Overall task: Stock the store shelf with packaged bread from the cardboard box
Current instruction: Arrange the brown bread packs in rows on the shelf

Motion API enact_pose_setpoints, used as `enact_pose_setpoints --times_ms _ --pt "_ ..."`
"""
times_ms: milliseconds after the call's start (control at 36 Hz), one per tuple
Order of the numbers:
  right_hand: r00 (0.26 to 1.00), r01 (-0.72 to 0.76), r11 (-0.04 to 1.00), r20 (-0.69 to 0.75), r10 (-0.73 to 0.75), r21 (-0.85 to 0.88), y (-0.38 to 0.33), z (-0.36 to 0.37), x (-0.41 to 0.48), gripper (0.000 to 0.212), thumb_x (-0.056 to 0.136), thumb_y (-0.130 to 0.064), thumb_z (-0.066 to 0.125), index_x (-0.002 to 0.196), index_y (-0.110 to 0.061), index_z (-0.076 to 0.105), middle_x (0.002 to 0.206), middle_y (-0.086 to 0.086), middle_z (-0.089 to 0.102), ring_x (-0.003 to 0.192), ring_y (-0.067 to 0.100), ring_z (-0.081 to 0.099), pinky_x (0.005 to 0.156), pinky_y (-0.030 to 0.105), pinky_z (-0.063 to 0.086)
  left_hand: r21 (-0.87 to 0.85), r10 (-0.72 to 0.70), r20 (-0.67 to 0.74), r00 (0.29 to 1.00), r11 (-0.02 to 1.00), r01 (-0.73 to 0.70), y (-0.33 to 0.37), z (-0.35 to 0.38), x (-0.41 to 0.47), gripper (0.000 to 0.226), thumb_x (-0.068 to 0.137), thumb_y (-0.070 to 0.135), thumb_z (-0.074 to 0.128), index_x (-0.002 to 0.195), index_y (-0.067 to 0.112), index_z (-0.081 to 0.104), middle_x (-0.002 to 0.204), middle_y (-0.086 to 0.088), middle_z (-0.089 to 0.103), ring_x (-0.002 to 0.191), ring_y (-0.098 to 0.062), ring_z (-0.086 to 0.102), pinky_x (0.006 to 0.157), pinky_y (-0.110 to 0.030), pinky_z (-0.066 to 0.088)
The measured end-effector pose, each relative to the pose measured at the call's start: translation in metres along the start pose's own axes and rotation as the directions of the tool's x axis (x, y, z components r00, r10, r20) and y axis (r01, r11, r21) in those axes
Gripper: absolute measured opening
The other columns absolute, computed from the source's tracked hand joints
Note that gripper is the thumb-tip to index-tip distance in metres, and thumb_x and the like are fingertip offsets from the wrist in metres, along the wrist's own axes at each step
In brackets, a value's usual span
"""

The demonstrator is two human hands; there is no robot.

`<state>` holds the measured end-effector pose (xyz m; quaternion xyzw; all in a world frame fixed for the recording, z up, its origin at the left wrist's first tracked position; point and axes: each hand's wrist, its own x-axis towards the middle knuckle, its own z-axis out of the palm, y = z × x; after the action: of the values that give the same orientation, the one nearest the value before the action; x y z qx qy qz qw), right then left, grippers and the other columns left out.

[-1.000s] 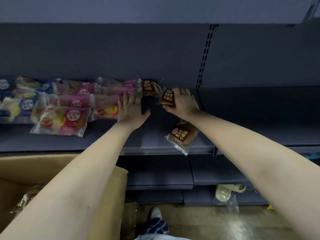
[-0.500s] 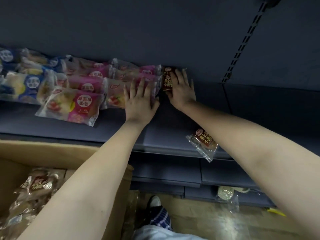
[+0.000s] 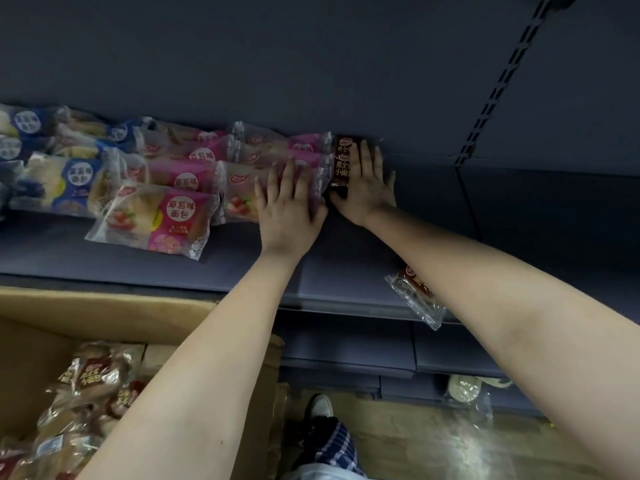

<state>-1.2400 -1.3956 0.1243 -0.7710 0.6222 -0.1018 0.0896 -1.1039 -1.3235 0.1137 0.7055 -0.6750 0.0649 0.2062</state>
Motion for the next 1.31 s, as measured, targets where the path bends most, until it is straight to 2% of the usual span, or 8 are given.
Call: enact_pose_setpoints --times_ms 111,250,444,722,861,944,1028,1306 --pt "1.0 -0.008 1.0 -0.007 0.008 0.019 0.0 0.001 0.0 0.094 0.088 -0.057 0.044 0.15 -0.015 -0.012 0.159 0.001 -0.017 0.145 0.025 -0.019 0.115 0.058 0.003 -0.012 -0.001 -0.003 1.0 1.0 0.001 0.0 0.0 0.0 0.06 0.093 0.041 0.044 0.147 0.017 0.034 0.158 -0.01 0.022 0.147 -0.032 0.011 0.117 -0.05 -0.001" --pt "1.0 -0.01 0.999 -0.013 0.011 0.038 0.0 0.003 0.001 0.095 0.087 -0.058 0.046 0.15 -0.016 -0.012 0.159 0.0 -0.016 0.145 0.024 -0.018 0.115 0.058 0.004 -0.007 -0.011 -0.008 1.0 1.0 0.011 0.0 -0.002 0.0 0.068 0.087 0.049 0.026 0.145 0.016 0.037 0.156 -0.01 0.027 0.146 -0.033 0.016 0.117 -0.051 0.001" --pt "0.999 -0.011 0.998 -0.034 0.013 0.061 0.002 0.007 0.003 0.095 0.086 -0.059 0.046 0.151 -0.017 -0.011 0.159 -0.002 -0.016 0.145 0.024 -0.018 0.115 0.058 0.005 0.003 -0.011 -0.003 1.0 1.0 0.011 0.002 -0.001 0.001 0.073 0.083 0.051 0.02 0.145 0.016 0.038 0.156 -0.01 0.028 0.145 -0.033 0.017 0.117 -0.051 0.002" --pt "0.999 0.008 1.0 -0.031 -0.007 0.026 0.001 0.003 0.001 0.099 0.086 -0.062 0.044 0.15 -0.016 -0.015 0.158 0.002 -0.017 0.144 0.025 -0.019 0.114 0.062 0.001 -0.02 -0.016 -0.019 1.0 1.0 0.016 0.002 -0.002 0.0 0.067 0.083 0.048 0.032 0.137 0.013 0.047 0.145 -0.011 0.043 0.137 -0.036 0.032 0.114 -0.054 0.015" --pt "0.997 0.051 0.998 -0.058 -0.05 0.026 -0.004 -0.006 -0.005 0.104 0.082 -0.065 0.046 0.15 -0.014 -0.015 0.158 -0.001 -0.02 0.144 0.027 -0.021 0.109 0.066 -0.006 -0.015 -0.023 -0.006 1.0 1.0 0.023 0.002 -0.003 -0.001 0.07 0.084 0.052 0.03 0.142 0.015 0.04 0.151 -0.009 0.036 0.141 -0.034 0.025 0.116 -0.051 0.008" --pt "0.992 0.104 0.995 -0.079 -0.103 0.01 -0.005 -0.014 -0.015 0.102 0.083 -0.063 0.047 0.15 -0.015 -0.013 0.158 -0.003 -0.018 0.145 0.026 -0.019 0.109 0.067 -0.005 -0.021 -0.023 0.013 1.0 1.0 0.023 0.003 -0.004 -0.002 0.065 0.091 0.046 0.044 0.147 0.015 0.033 0.155 -0.009 0.028 0.145 -0.032 0.017 0.117 -0.05 0.002" --pt "0.986 0.136 0.991 -0.093 -0.135 -0.002 0.002 -0.025 -0.025 0.099 0.085 -0.059 0.047 0.151 -0.015 -0.012 0.158 -0.004 -0.018 0.145 0.026 -0.018 0.11 0.067 -0.003 -0.002 -0.005 0.055 0.998 1.0 0.005 0.003 -0.009 -0.003 0.069 0.093 0.046 0.044 0.15 0.015 0.022 0.158 -0.007 0.019 0.147 -0.031 0.01 0.117 -0.051 -0.002" --pt "0.987 0.087 0.993 -0.127 -0.097 -0.075 0.052 -0.074 -0.065 0.091 0.089 -0.055 0.046 0.151 -0.015 -0.008 0.159 -0.004 -0.017 0.146 0.025 -0.013 0.109 0.07 0.0 0.021 0.077 0.147 0.986 0.996 -0.081 0.028 -0.039 -0.018 0.071 0.094 0.042 0.041 0.152 0.012 0.012 0.161 -0.007 0.002 0.147 -0.032 -0.004 0.116 -0.053 -0.007"
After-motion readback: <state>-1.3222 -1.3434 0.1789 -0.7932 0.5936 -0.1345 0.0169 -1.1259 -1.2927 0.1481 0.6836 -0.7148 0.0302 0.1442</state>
